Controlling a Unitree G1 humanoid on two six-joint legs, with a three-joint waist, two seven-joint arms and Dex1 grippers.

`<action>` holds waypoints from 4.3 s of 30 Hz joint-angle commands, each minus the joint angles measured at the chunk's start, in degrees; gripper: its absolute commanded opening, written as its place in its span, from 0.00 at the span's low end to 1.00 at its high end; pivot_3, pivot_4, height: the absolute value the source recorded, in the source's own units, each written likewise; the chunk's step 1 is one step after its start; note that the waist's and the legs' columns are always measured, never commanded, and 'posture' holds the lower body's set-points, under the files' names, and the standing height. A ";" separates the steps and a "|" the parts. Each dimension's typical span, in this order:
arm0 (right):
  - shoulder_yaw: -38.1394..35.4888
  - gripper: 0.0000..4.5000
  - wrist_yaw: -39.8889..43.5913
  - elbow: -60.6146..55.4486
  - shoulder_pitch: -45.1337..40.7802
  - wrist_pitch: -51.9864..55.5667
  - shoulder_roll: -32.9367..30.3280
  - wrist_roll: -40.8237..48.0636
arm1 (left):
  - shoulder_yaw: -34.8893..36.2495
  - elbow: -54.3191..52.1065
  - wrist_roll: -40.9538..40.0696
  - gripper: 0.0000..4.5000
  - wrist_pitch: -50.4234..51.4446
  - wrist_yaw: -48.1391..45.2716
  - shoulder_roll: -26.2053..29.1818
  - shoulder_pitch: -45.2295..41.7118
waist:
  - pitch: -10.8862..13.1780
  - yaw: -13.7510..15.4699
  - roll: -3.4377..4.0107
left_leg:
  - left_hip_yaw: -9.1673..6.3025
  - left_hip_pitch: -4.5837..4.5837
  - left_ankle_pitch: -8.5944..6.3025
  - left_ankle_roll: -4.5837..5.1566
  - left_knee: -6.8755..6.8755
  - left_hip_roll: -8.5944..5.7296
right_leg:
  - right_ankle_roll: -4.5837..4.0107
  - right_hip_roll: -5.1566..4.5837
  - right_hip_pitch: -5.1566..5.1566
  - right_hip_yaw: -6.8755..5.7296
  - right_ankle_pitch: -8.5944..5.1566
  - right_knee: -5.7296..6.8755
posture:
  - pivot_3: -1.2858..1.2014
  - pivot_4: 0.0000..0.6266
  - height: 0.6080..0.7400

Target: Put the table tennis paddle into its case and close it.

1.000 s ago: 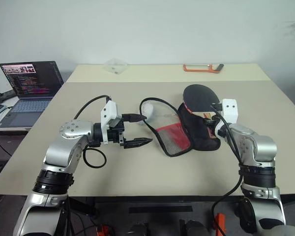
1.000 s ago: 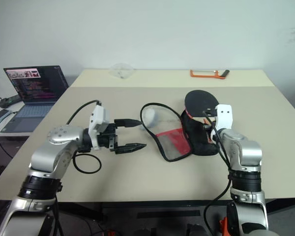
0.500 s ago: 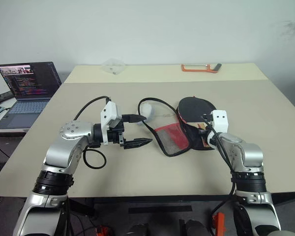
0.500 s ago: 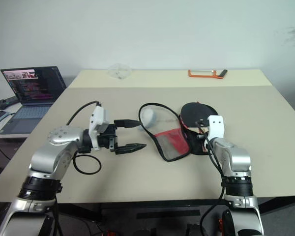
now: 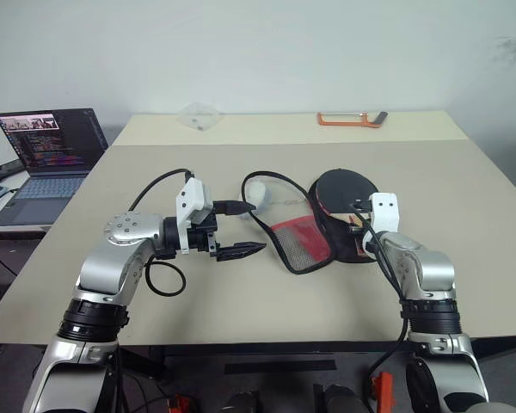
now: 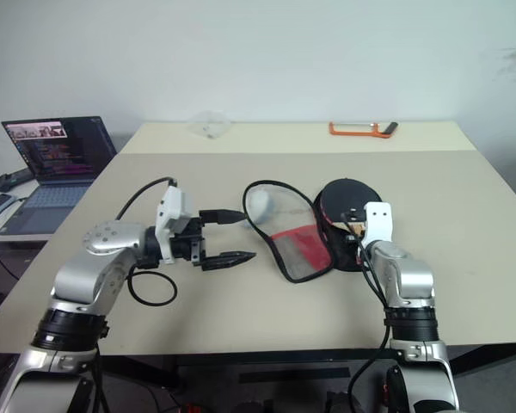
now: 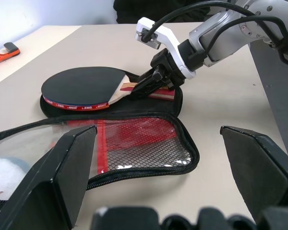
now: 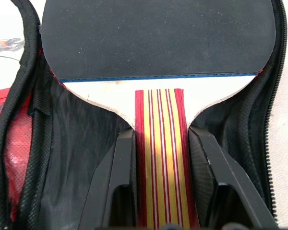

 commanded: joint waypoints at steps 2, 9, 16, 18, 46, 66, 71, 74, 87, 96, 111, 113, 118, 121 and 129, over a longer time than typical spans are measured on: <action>1.29 0.25 1.05 -1.70 -0.68 -0.89 0.20 0.16 | 1.33 -1.66 -0.09 1.00 -1.13 0.23 0.48 -0.05 | 0.00 -0.05 0.00 | 0.00 0.01 0.00 0.00 0.00 0.01 | 0.00 0.01 0.00 0.00 0.00 0.01 | 0.52 0.24 1.00; 0.16 0.61 0.48 -2.52 -0.15 -0.77 1.17 0.69 | 1.48 -1.03 0.24 1.00 -1.88 0.15 0.80 0.41 | 0.00 -0.10 0.00 | 0.00 0.01 0.00 0.00 0.00 0.02 | 0.00 0.02 0.01 0.00 0.00 0.01 | 0.52 0.24 1.00; 0.32 0.99 2.07 -9.37 0.80 3.55 0.60 2.45 | 1.78 0.11 1.23 1.00 -2.42 0.62 1.32 1.19 | 0.00 -0.11 0.00 | 0.00 0.02 0.00 0.00 -0.01 0.01 | 0.00 0.01 0.00 0.01 0.00 0.01 | 0.52 0.24 1.00; 1.47 0.99 6.40 -16.38 1.57 6.82 -1.26 5.88 | 2.13 1.49 2.02 1.00 -2.75 1.24 1.74 1.61 | 0.00 -0.03 0.00 | 0.00 0.01 0.00 0.00 -0.02 0.01 | 0.00 0.01 -0.01 0.01 0.00 0.00 | 0.52 0.24 1.00; -9.27 1.00 38.26 -39.30 11.20 9.58 -39.35 30.46 | -8.29 42.15 21.98 0.00 -17.86 8.69 -17.92 -21.69 | 0.22 0.75 -0.41 | -0.14 -0.05 -0.11 0.20 0.07 -0.06 | 0.04 -0.06 0.22 -0.24 0.00 -0.15 | 0.52 0.24 1.00; -9.55 1.00 34.71 -29.59 15.49 5.18 -42.81 26.59 | -3.67 64.70 21.71 0.00 -31.37 7.26 -30.62 -41.46 | 0.45 1.20 -0.80 | 0.01 -0.31 -0.06 0.14 0.25 -0.04 | 0.17 -0.06 0.08 -0.21 0.03 -0.15 | 0.52 0.24 1.00; -0.78 1.00 29.41 -15.54 7.33 1.15 -36.34 18.88 | -1.07 52.64 16.69 0.00 -26.03 -2.76 -23.31 -32.39 | 0.45 0.36 -0.79 | -0.02 -0.33 -0.03 0.12 0.27 -0.06 | 0.15 -0.07 0.00 -0.19 0.04 -0.07 | 0.52 0.24 1.00; 3.92 1.00 27.08 -5.97 3.09 -2.09 -33.61 13.16 | 0.37 41.09 13.14 0.00 -19.32 -5.49 -18.86 -26.41 | 0.45 0.09 -0.78 | -0.01 -0.45 -0.03 0.11 0.32 -0.06 | 0.14 -0.08 -0.12 -0.15 0.05 -0.06 | 0.52 0.24 1.00; 9.54 1.00 29.15 27.03 -9.92 -14.98 -24.29 2.25 | 2.34 8.92 5.03 0.00 0.73 -1.04 -9.37 -11.84 | 0.41 0.09 -0.73 | -0.04 -0.66 -0.02 0.09 0.47 -0.07 | 0.11 -0.08 -0.34 -0.15 0.06 0.05 | 0.52 0.24 1.00; 10.33 1.00 35.11 36.27 -12.80 -16.99 -25.51 -0.51 | 2.16 8.63 4.84 0.00 0.25 -0.45 -7.52 -10.87 | 0.40 0.07 -0.71 | -0.08 -0.63 -0.03 0.08 0.73 -0.06 | 0.11 -0.06 -0.20 -0.18 0.09 0.14 | 0.52 0.24 1.00; 12.24 0.02 38.15 45.00 -15.28 -19.71 -18.37 -4.39 | 1.83 5.30 3.44 0.00 1.97 -2.92 -4.16 -6.77 | 0.26 -0.67 -0.75 | -0.04 0.11 -0.06 0.10 0.76 0.00 | 0.09 0.02 0.44 -0.08 0.16 0.13 | 0.52 0.24 1.00; 12.23 0.01 40.02 43.04 -15.91 -18.51 -17.42 -3.36 | 2.38 3.80 1.84 0.00 3.92 -4.58 -2.17 -5.20 | 0.26 -0.93 -0.75 | -0.05 0.31 -0.08 0.15 0.73 0.03 | 0.09 0.05 0.61 -0.07 0.16 0.14 | 0.52 0.24 1.00; 12.59 0.01 43.24 32.74 -15.71 -12.29 -14.36 -0.20 | 3.36 -1.57 -2.57 0.00 8.26 -8.65 3.21 -0.52 | 0.26 -1.79 -0.74 | 0.00 0.22 -0.07 0.12 0.64 0.07 | 0.08 0.08 0.38 0.03 0.16 0.19 | 0.52 0.24 1.00; 13.14 0.01 43.18 22.66 -13.74 -6.52 -11.43 2.00 | 3.82 -5.19 -4.64 0.00 9.79 -11.23 7.02 2.88 | 0.26 -2.76 -0.74 | 0.14 0.21 -0.05 0.09 0.26 0.17 | 0.05 0.10 0.18 0.21 0.16 0.11 | 0.52 0.24 1.00; 14.18 0.01 37.95 0.11 -4.64 7.28 -4.78 5.92 | 4.49 -8.62 -7.68 0.00 12.32 -12.43 11.32 4.79 | 0.27 -2.63 -0.73 | 0.75 0.18 -0.12 -0.02 0.02 0.53 | -0.02 0.43 -0.24 0.85 0.14 0.09 | 0.52 0.24 1.00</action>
